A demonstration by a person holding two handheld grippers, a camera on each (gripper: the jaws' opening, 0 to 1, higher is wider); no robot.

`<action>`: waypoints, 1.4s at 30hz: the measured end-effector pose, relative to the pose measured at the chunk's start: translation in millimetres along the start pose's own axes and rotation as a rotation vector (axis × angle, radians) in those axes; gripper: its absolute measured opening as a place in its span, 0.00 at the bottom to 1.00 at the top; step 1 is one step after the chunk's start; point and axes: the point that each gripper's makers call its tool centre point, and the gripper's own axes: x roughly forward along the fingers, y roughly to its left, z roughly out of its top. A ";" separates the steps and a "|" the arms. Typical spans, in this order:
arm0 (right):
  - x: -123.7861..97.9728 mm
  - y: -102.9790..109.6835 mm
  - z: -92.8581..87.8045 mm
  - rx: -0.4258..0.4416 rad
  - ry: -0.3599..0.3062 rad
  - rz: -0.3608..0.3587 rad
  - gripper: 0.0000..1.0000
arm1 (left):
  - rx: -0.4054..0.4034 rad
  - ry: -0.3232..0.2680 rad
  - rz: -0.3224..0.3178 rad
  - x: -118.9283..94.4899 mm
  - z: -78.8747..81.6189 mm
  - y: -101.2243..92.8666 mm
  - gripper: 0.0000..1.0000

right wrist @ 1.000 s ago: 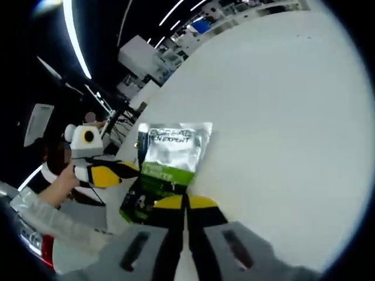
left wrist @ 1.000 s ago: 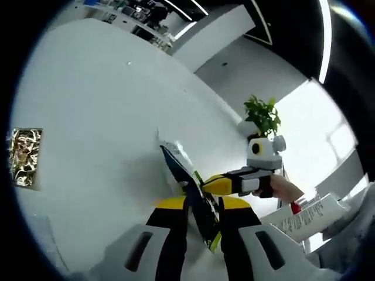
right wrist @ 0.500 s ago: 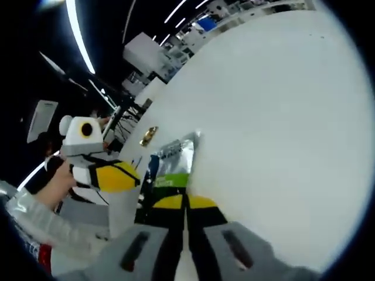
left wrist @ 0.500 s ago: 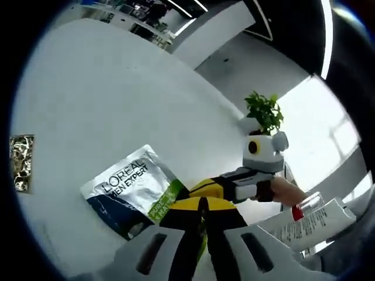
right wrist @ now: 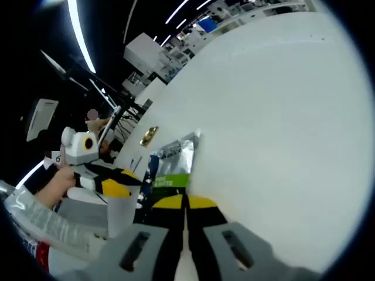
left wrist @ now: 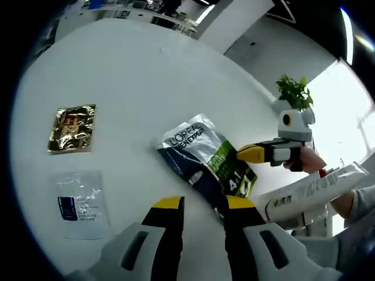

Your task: Arrange the skincare products in the storage area until every visible bottle or jar stands upright without overlapping.

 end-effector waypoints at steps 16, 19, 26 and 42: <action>-0.6 -4.3 1.5 -0.076 0.013 -0.038 0.01 | -0.166 -0.129 -0.115 7.3 3.4 -16.3 0.23; -1.4 -6.4 1.4 -0.075 0.009 -0.035 0.01 | -0.173 -0.133 -0.173 5.2 3.0 -26.8 0.13; 4.0 0.8 -0.7 -0.072 0.009 -0.013 0.01 | -0.211 -0.177 -0.210 17.5 18.8 -39.3 0.10; 3.3 3.3 -1.9 -0.076 -0.001 -0.009 0.01 | -0.018 -0.081 0.084 -12.6 -3.6 4.8 0.33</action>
